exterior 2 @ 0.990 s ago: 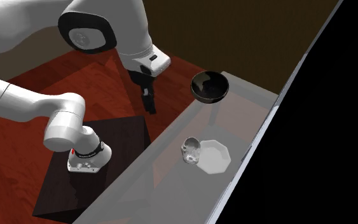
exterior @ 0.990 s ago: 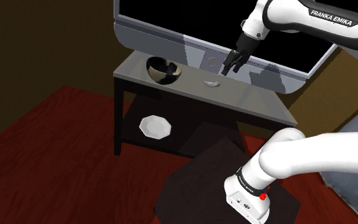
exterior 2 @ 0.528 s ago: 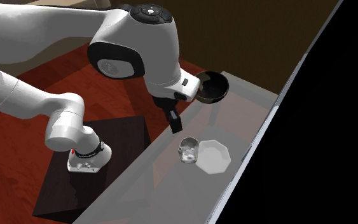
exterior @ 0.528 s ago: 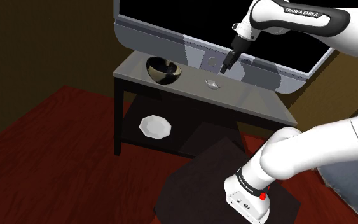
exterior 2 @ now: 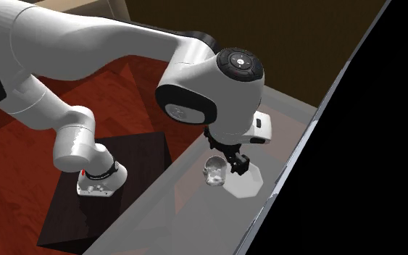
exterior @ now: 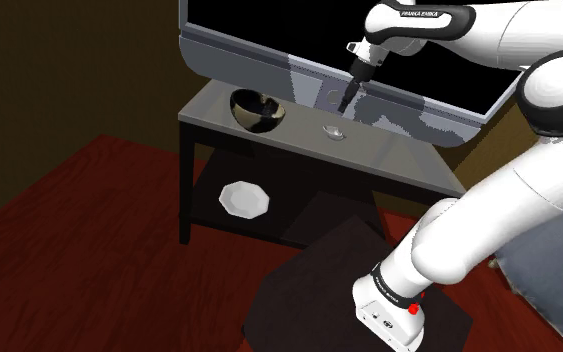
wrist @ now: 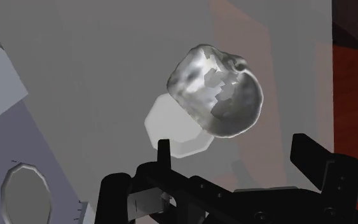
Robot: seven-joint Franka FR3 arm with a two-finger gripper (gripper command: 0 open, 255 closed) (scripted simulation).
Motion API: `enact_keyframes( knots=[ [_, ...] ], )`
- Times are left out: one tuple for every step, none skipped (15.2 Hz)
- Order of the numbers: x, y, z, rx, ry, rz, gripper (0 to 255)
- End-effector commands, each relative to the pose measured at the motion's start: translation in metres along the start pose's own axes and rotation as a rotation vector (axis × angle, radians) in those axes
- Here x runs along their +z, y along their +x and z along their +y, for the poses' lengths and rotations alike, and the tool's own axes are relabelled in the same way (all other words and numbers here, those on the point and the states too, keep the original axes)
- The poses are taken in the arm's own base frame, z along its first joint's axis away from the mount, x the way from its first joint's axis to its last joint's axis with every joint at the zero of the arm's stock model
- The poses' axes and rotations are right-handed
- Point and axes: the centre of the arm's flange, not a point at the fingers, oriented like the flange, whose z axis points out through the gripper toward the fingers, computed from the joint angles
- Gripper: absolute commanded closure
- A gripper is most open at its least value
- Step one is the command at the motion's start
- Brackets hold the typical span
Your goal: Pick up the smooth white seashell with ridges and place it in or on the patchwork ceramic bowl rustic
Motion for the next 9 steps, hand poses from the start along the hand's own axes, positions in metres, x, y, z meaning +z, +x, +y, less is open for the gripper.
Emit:
enact_keyframes(
  knots=[
    [0.01, 0.011, 0.023, -0.067, 0.014, -0.003, 0],
    [0.015, 0.011, 0.023, -0.067, 0.014, -0.003, 0],
    [0.021, 0.011, 0.023, -0.067, 0.014, -0.003, 0],
    [0.026, 0.011, 0.023, -0.067, 0.014, -0.003, 0],
    [0.031, 0.011, 0.023, -0.067, 0.014, -0.003, 0],
    [0.036, 0.011, 0.023, -0.067, 0.014, -0.003, 0],
    [0.042, 0.011, 0.023, -0.067, 0.014, -0.003, 0],
    [0.047, 0.011, 0.023, -0.067, 0.014, -0.003, 0],
    [0.05, 0.011, 0.022, -0.067, 0.014, -0.003, 0]
  ],
)
